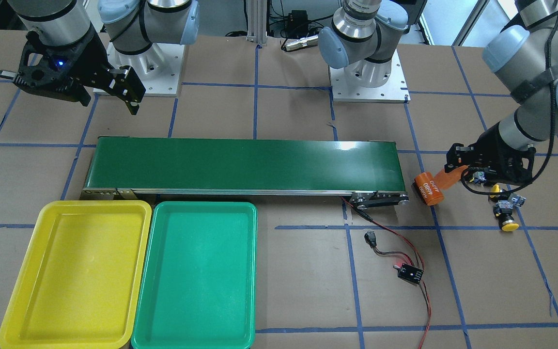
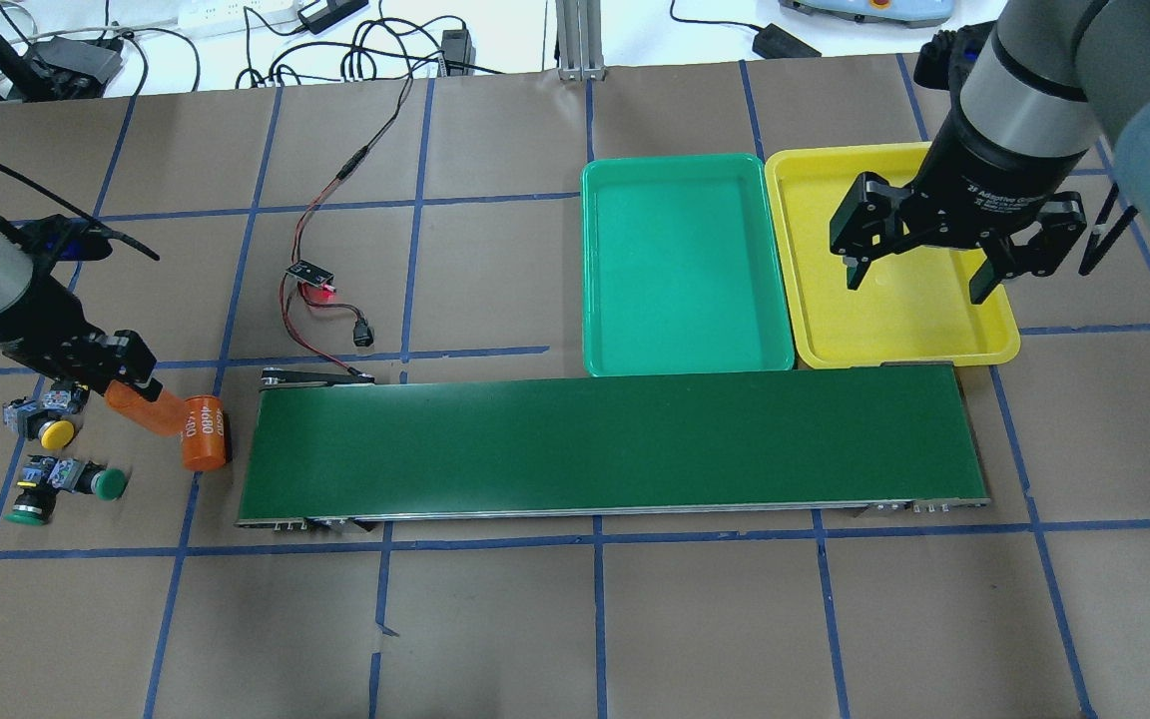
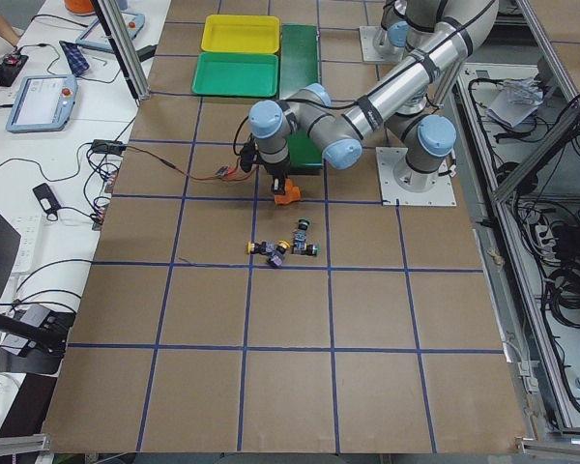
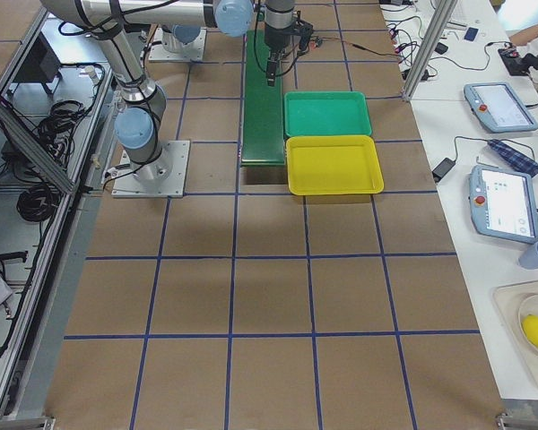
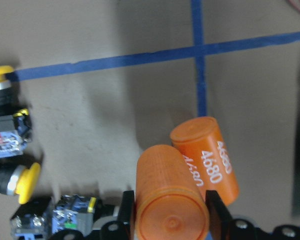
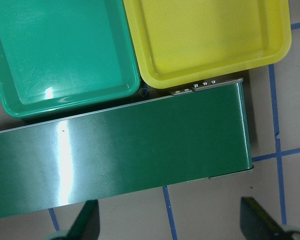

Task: Sort buttons by color to trays
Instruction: 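Carry the orange cylinder onto the green belt and open the left gripper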

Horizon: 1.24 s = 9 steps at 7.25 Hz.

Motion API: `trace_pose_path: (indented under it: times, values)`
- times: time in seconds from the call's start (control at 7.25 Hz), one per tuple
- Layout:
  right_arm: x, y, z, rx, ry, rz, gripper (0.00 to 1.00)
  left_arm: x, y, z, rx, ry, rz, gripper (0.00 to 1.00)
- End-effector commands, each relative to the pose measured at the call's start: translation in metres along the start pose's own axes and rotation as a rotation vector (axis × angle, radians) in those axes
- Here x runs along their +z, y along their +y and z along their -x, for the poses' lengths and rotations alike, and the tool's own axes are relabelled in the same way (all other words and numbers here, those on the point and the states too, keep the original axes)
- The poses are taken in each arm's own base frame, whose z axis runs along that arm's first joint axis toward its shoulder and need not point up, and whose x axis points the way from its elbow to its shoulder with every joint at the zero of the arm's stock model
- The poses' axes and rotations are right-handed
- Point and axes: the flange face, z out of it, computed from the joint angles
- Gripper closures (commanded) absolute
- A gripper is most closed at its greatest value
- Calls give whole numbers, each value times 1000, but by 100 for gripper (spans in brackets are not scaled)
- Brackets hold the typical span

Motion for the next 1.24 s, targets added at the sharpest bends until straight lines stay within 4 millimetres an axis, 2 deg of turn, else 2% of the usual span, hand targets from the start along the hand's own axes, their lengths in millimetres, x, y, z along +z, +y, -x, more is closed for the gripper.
trace_pose_path:
  times: [0.0, 0.28, 0.55, 0.83, 0.97, 1.1]
  values:
    - [-1, 0, 0, 0, -1, -6, 0, -18, 10, -74, -34, 1, 5, 58]
    - [0, 0, 0, -1, 0, 2, 0, -1, 27, -119, -41, 0, 30, 58]
    - [0, 1, 0, -1, 1, 3, 0, 13, 37, -137, -50, 1, 37, 58]
    - [2, 1, 0, -3, 4, 6, 0, 18, 38, -138, -51, 5, 45, 17]
    - [0, 1, -1, -1, 10, 2, 0, 18, 37, -138, -51, 5, 46, 8]
    - [0, 1, -1, -1, 10, 4, 0, 15, 36, -138, -51, 3, 40, 8]
